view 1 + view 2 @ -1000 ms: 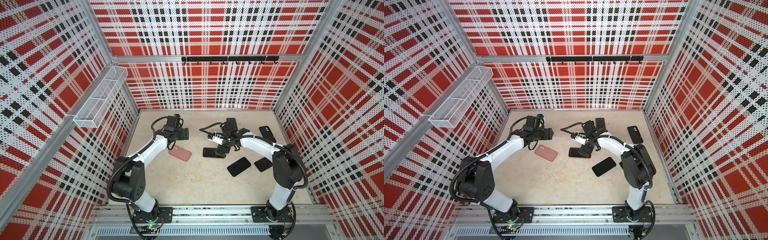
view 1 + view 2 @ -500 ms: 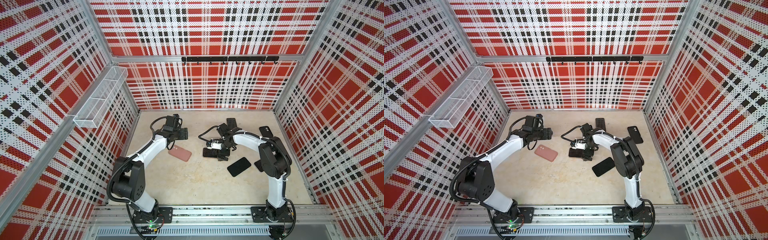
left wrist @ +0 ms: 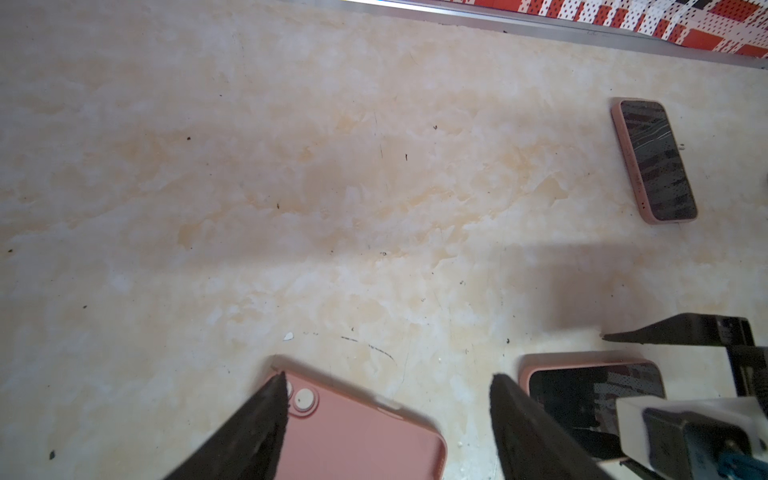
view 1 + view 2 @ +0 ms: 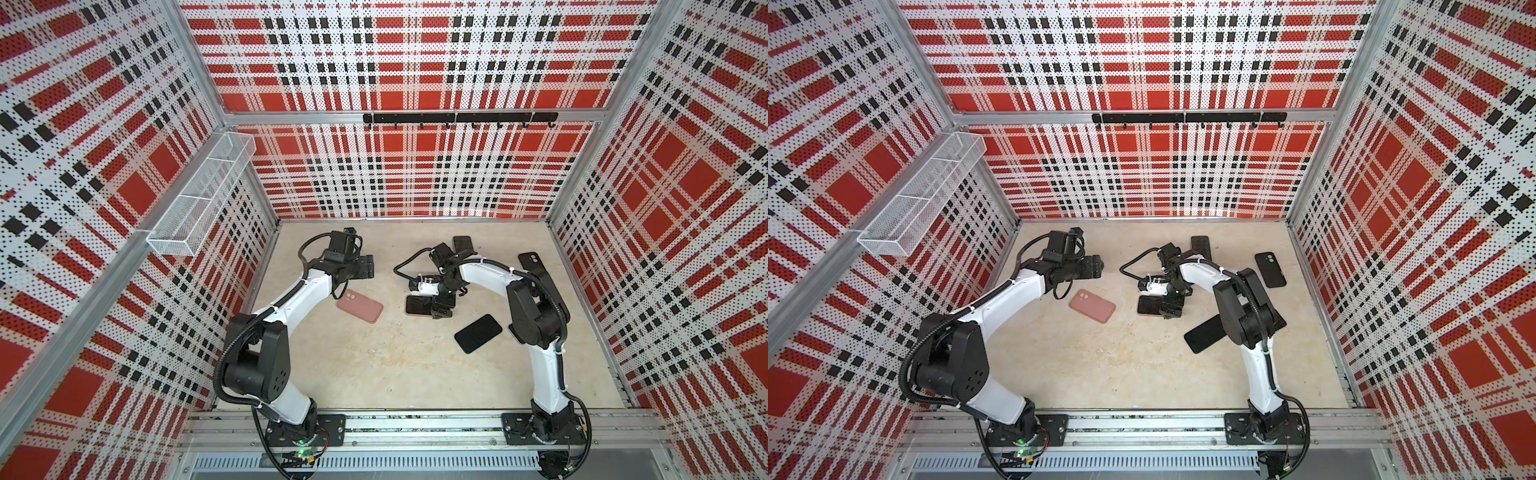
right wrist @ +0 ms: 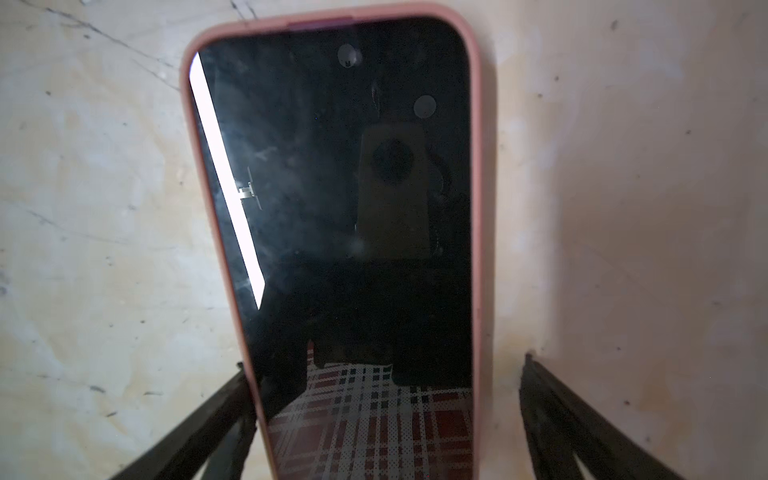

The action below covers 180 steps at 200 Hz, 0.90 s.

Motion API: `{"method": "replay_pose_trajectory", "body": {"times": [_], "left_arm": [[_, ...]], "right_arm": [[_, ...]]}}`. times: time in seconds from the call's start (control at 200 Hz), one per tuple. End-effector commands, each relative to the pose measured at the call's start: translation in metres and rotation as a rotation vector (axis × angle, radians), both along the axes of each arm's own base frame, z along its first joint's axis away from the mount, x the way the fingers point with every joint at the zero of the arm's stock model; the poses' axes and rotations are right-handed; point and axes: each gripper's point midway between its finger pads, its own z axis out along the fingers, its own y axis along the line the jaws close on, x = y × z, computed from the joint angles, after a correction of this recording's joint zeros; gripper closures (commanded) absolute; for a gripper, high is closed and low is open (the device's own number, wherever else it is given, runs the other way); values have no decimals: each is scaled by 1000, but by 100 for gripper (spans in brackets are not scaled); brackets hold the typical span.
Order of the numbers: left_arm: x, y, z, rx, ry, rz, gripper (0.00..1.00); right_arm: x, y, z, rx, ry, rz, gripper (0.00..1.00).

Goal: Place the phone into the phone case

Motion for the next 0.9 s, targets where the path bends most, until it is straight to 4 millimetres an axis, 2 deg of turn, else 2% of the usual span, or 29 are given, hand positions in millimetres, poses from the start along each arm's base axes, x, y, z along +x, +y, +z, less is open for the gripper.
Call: {"method": "replay_pose_trajectory", "body": {"times": [0.0, 0.1, 0.23, 0.24, 0.266, 0.431, 0.531, 0.686, 0.897], "left_arm": [[-2, 1, 15, -24, -38, -3, 21], [-2, 2, 15, -21, -40, -3, 21], [-2, 5, 22, -18, -58, 1, 21], [1, 15, 23, -18, -60, 26, 21], [2, 21, 24, -21, -62, 39, 21], [3, 29, 28, -26, -72, 59, 21], [5, 34, 24, -28, -61, 68, 21], [6, 36, 16, -41, -40, 70, 21], [6, 34, 13, -50, -31, 63, 21]], "right_arm": [[-13, -8, -21, -36, 83, -5, 5], [-5, -9, -17, -30, 38, -74, 7], [16, -12, -6, -16, -43, -298, 12], [16, -12, -5, -11, -42, -315, 13], [18, -11, -2, 8, -47, -357, 16], [23, -7, 9, 136, -80, -603, 25], [28, -11, 15, 181, -110, -773, 27], [39, -14, 36, 301, -168, -1002, 32], [57, -20, 54, 386, -241, -1193, 38]]}}
